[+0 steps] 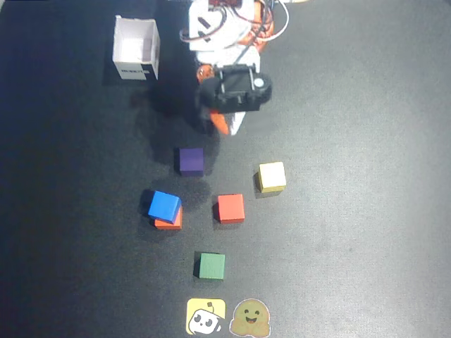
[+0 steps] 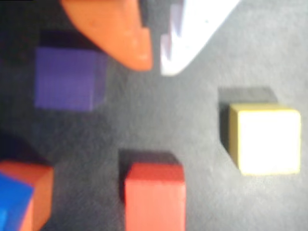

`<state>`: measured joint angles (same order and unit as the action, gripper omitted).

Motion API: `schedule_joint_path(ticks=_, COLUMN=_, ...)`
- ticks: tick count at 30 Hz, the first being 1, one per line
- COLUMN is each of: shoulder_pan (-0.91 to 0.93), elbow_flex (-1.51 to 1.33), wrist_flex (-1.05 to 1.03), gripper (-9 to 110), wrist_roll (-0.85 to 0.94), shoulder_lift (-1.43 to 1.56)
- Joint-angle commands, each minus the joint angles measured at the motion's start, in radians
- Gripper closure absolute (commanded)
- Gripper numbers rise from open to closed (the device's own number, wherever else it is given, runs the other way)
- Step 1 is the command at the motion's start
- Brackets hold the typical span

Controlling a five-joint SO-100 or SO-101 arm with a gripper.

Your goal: Put the blue cube on top of the orange cube.

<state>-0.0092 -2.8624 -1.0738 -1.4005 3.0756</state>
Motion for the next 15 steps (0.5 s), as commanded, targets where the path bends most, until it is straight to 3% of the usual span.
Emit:
schedule_joint_path(ticks=1, shoulder_pan=-0.014, elbow_flex=-0.009, wrist_flex=-0.008, gripper=101, wrist_roll=-0.003, shoulder_lift=0.017)
schedule_joint_path(ticks=15, shoulder_pan=-0.006, elbow_flex=-0.011, wrist_flex=-0.187, gripper=101, wrist_roll=-0.041, shoulder_lift=0.017)
